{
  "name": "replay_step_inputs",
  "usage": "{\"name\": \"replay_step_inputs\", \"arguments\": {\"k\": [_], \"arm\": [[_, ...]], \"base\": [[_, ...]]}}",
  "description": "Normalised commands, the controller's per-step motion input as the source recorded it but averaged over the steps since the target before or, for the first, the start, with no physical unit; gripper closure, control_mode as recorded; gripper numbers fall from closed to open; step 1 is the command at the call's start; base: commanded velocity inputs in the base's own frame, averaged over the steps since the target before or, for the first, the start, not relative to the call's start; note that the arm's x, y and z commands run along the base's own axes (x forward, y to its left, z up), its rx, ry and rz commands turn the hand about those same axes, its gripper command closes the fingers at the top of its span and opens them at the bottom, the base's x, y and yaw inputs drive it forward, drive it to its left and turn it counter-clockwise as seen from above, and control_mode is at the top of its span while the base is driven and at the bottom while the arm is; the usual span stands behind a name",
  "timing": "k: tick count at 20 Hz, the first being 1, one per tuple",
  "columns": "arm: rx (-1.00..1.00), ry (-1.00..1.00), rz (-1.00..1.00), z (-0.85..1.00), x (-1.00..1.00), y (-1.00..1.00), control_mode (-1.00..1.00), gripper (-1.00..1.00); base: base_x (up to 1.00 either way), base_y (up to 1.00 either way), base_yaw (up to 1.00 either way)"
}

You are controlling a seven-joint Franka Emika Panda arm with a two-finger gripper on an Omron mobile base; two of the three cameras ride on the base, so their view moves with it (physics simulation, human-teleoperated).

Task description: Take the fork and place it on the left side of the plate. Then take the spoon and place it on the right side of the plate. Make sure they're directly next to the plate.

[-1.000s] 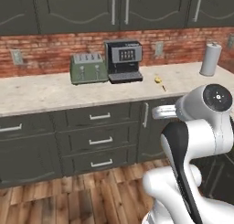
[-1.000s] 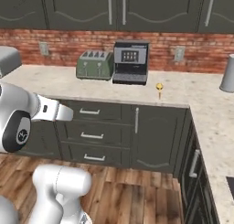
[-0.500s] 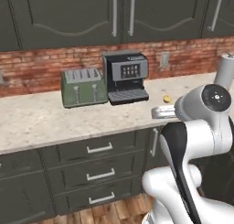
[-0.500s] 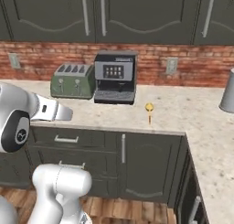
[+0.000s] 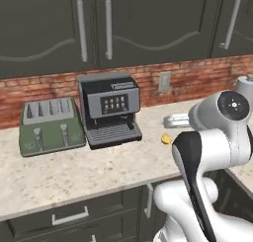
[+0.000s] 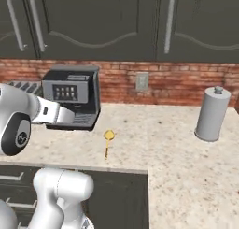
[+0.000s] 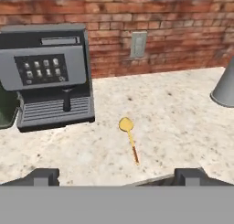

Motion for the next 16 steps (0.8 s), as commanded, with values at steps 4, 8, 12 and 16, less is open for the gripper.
{"name": "replay_step_inputs", "arguments": {"k": [4, 8, 12, 16], "arm": [[0.00, 0.00, 0.00, 0.00, 0.00, 0.00, 1.00, -1.00], [0.09, 0.06, 0.01, -0.55, 0.08, -0.54, -1.00, -1.00], [0.05, 0.16, 0.01, -0.96, 0.01, -0.27, -1.00, -1.00], [-0.02, 0.10, 0.01, -0.68, 0.20, 0.38, -1.00, -1.00]], "base": [[0.52, -0.76, 0.00], [0.06, -0.18, 0.00], [0.00, 0.00, 0.00], [0.00, 0.00, 0.00]]}}
